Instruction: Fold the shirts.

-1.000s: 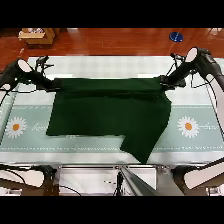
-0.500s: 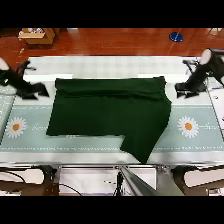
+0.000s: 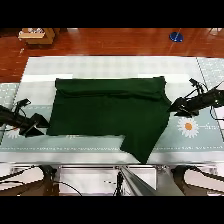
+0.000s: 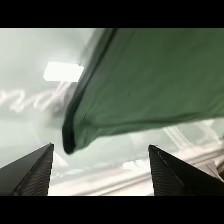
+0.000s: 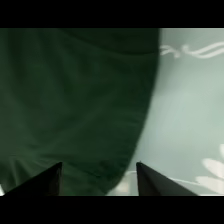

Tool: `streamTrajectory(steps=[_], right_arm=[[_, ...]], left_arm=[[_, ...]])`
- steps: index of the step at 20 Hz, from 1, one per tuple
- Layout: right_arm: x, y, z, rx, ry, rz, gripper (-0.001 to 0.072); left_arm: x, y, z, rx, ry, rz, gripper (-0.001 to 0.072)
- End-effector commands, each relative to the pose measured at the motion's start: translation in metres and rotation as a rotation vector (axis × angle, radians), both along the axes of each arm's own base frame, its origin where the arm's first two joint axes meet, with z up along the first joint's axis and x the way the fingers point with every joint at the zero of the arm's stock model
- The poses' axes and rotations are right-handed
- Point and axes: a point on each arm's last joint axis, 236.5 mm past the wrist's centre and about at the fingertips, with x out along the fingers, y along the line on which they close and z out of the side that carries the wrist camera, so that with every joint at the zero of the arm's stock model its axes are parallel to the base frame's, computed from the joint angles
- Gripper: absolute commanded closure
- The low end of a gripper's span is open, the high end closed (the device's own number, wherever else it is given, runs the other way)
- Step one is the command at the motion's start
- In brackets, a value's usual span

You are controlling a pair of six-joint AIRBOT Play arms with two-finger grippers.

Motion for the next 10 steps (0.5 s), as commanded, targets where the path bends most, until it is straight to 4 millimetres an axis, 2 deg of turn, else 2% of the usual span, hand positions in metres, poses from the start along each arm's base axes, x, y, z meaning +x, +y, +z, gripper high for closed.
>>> streamTrajectory(steps=[1, 4, 6, 7, 9, 10], right_arm=[[0.002, 0.019, 0.005, 0.103, -0.051, -0.021, 0.0175], [0.009, 0.024, 0.009, 0.131, -0.075, -0.038, 0.0175], [0.011, 0.027, 0.012, 0.148, -0.080, -0.044, 0.0175], [0.012, 0.030, 0.014, 0.163, -0.082, -0.050, 0.0175], [0.015, 0.037, 0.021, 0.204, -0.088, -0.063, 0.0175], [0.017, 0.040, 0.024, 0.225, -0.093, -0.071, 0.0175]], left_arm=[[-0.019, -0.011, -0.006, -0.055, 0.037, 0.018, 0.0022], [-0.020, -0.012, -0.015, -0.063, 0.084, 0.055, 0.0022], [-0.005, -0.012, -0.024, -0.049, 0.058, 0.101, 0.0024], [0.010, -0.012, -0.029, -0.033, 0.015, 0.134, 0.0056], [0.036, -0.014, -0.034, 0.001, -0.056, 0.184, 0.0383], [0.043, -0.016, -0.037, 0.016, -0.077, 0.183, 0.0463]])
